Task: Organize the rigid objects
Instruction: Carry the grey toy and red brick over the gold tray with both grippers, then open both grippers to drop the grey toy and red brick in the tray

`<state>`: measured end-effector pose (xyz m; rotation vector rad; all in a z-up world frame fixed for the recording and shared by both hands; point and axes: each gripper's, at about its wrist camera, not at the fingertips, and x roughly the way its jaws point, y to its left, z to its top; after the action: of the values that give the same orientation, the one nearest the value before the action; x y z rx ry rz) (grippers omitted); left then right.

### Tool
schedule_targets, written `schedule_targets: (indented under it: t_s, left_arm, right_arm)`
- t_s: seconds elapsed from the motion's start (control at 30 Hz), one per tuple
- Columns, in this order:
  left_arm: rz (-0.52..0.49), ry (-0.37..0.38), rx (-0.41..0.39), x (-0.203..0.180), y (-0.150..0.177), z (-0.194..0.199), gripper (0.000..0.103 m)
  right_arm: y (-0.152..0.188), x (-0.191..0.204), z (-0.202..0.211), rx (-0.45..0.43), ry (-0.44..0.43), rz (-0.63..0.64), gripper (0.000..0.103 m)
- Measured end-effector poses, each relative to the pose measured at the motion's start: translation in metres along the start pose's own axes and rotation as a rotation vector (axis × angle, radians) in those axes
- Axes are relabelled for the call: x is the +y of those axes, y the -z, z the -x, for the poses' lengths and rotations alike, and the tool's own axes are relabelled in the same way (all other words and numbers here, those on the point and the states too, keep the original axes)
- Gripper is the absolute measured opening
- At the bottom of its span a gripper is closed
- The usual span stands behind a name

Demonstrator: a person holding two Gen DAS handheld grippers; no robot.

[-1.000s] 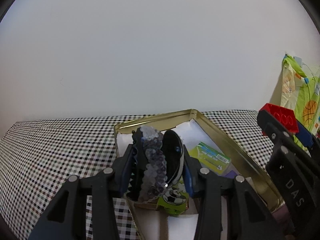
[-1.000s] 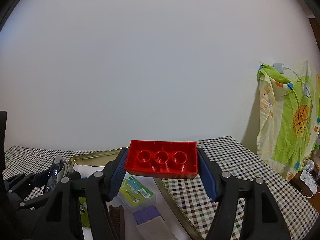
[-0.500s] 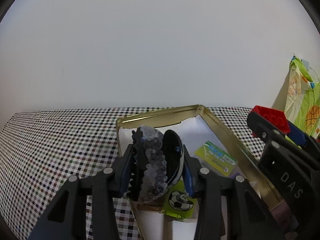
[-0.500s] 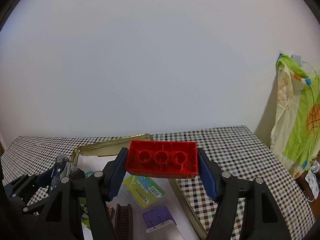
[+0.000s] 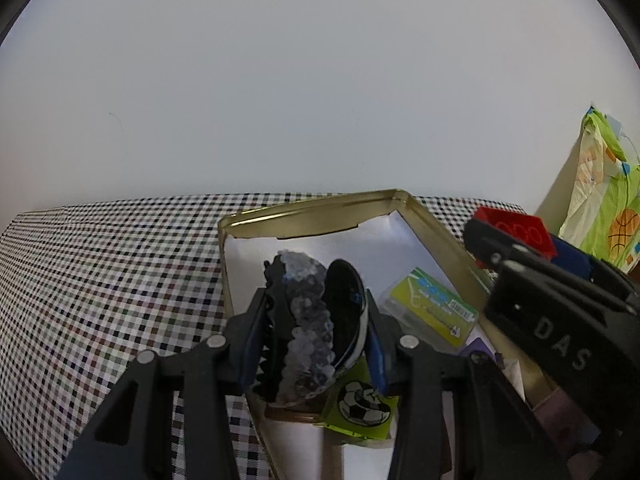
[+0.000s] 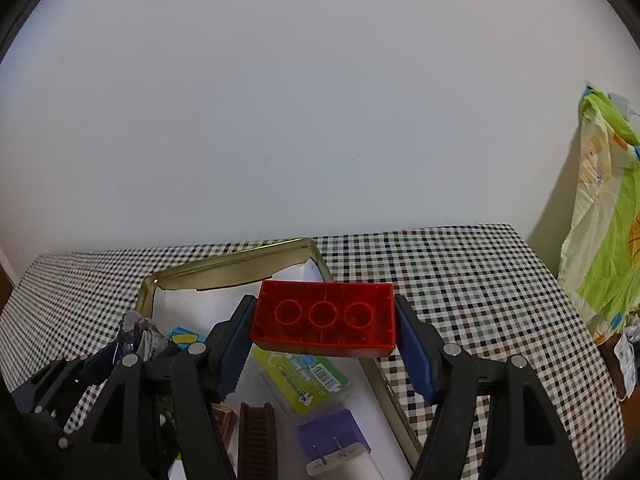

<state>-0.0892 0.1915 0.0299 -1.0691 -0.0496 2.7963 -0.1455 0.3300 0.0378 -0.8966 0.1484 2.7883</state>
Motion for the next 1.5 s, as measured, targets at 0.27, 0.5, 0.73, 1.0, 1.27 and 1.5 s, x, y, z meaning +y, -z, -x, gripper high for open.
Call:
schedule_targets:
  t_s: [0.27, 0.5, 0.73, 1.0, 1.27, 1.5]
  left_arm:
    - [-0.036, 0.011, 0.010, 0.004, -0.001, -0.008, 0.042]
    - [-0.065, 0.035, 0.038, 0.006, 0.000, -0.015, 0.042]
    - [-0.077, 0.057, 0.042, 0.001, -0.001, -0.011, 0.042]
    - [-0.080, 0.087, 0.059, 0.010, -0.001, -0.013, 0.084]
    - [0.094, 0.143, 0.112, 0.036, -0.002, -0.020, 0.102]
    - [-0.015, 0.104, 0.012, 0.022, 0.000, -0.004, 0.102]
  right_arm:
    - [-0.001, 0.011, -0.026, 0.102, -0.022, 0.022, 0.069]
    - [-0.002, 0.026, -0.050, 0.221, -0.100, 0.015, 0.069]
    - [0.004, 0.015, -0.064, 0.289, -0.201, -0.138, 0.069]
    - [-0.004, 0.025, -0.040, 0.223, -0.232, -0.105, 0.074]
    - [-0.001, 0.011, -0.002, 0.048, -0.143, -0.122, 0.075]
    - [0.022, -0.004, 0.026, -0.061, -0.064, -0.191, 0.075]
